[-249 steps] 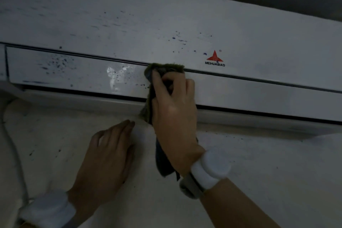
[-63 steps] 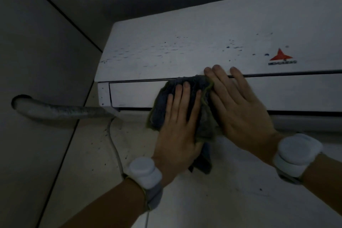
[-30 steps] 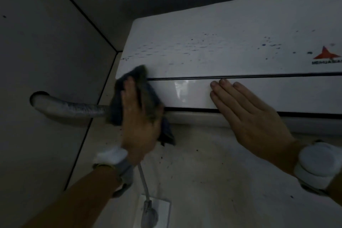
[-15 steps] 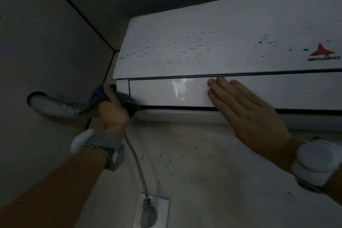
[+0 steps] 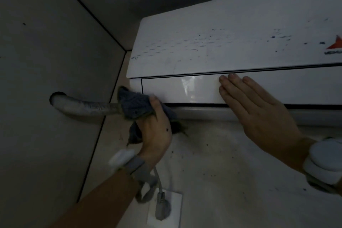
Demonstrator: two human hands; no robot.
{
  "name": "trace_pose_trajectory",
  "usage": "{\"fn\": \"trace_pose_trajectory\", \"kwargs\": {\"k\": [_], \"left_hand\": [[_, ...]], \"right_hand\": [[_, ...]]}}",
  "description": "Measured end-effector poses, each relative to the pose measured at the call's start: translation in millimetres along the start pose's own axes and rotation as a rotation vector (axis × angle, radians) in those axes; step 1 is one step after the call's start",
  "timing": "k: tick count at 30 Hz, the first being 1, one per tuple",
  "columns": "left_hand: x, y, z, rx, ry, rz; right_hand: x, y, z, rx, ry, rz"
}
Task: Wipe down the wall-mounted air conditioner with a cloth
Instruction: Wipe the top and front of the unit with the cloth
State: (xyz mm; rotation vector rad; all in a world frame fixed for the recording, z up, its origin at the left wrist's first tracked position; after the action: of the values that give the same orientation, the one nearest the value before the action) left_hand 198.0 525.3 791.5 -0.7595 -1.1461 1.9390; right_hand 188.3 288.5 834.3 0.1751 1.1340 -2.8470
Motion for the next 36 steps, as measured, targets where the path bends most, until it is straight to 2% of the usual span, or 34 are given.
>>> {"fn": "trace_pose_trajectory", "kwargs": {"k": [1, 2, 3, 7, 8, 10, 12, 16, 18, 20, 22, 24, 26, 30, 33, 36], "left_hand": [[-1.6, -5.5, 11.8, 0.067, 0.042, 0.057], [-1.1, -13.2, 15.2, 0.133, 0.191, 0.085], [-1.1, -20.7, 20.3, 0.192, 0.171, 0.131], [39.1, -44.9, -8.6, 0.198, 0.273, 0.128], [46.1, -44.2, -14.7, 0.191, 0.225, 0.117], [54.7, -34.2, -21.3, 0.221, 0.129, 0.202], [59.1, -14.9, -33.7, 0.149, -0.092, 0.254], [54.4, 17.4, -75.4, 0.036, -0.479, 0.06], [44.1, 31.0, -80.1, -0.044, -0.657, -0.107], [29.2, 47.0, -64.8, -0.201, -0.785, -0.286], [16.0, 47.2, -51.9, -0.442, -0.832, -0.338], [8.2, 34.3, -51.3, -0.555, -1.03, -0.32], [11.4, 23.6, -58.5, -0.526, -1.163, -0.311], [43.6, 13.4, -68.0, -0.506, -1.26, -0.227], [58.4, 10.1, -58.3, -0.561, -1.35, -0.253], [62.2, 14.1, -56.0, -0.538, -1.343, -0.255]], "right_hand": [[0.6, 0.6, 1.4, 0.008, 0.009, -0.005], [0.6, 0.9, 2.6, 0.015, 0.018, -0.008], [0.1, 1.6, 3.6, 0.018, 0.027, -0.007], [-0.3, 0.4, 2.2, 0.014, 0.027, 0.022], [-0.4, 0.2, 2.2, 0.014, 0.021, 0.025], [-0.9, 0.5, 1.9, 0.012, 0.01, 0.037], [-1.1, 0.2, 0.9, 0.0, 0.005, 0.049], [1.0, -0.3, -1.0, -0.004, 0.01, 0.024], [1.3, 0.3, -0.9, -0.004, 0.013, 0.015], [0.7, 0.8, -2.1, -0.005, 0.012, 0.012], [0.3, 0.6, -2.2, -0.007, 0.015, 0.014], [0.7, 0.0, -1.1, 0.002, 0.021, 0.007], [-0.8, 1.2, 1.4, 0.014, 0.028, 0.003], [-3.4, 0.4, 0.8, 0.014, 0.043, 0.028], [-5.8, -0.3, -3.2, -0.014, 0.006, 0.055], [-4.0, -1.5, -5.5, -0.04, -0.019, 0.066]]}}
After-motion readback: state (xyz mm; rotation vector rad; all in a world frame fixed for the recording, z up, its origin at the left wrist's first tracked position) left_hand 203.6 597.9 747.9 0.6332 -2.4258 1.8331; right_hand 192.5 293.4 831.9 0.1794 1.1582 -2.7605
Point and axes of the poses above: each hand's wrist, its own y-axis away from the middle knuckle, its own x-axis out of the back of the hand, z = x × y, the point moved 1 cm from there along -y, towards the middle knuckle, and after that the axes turned 13 degrees about -z, right-handed, at the moved point
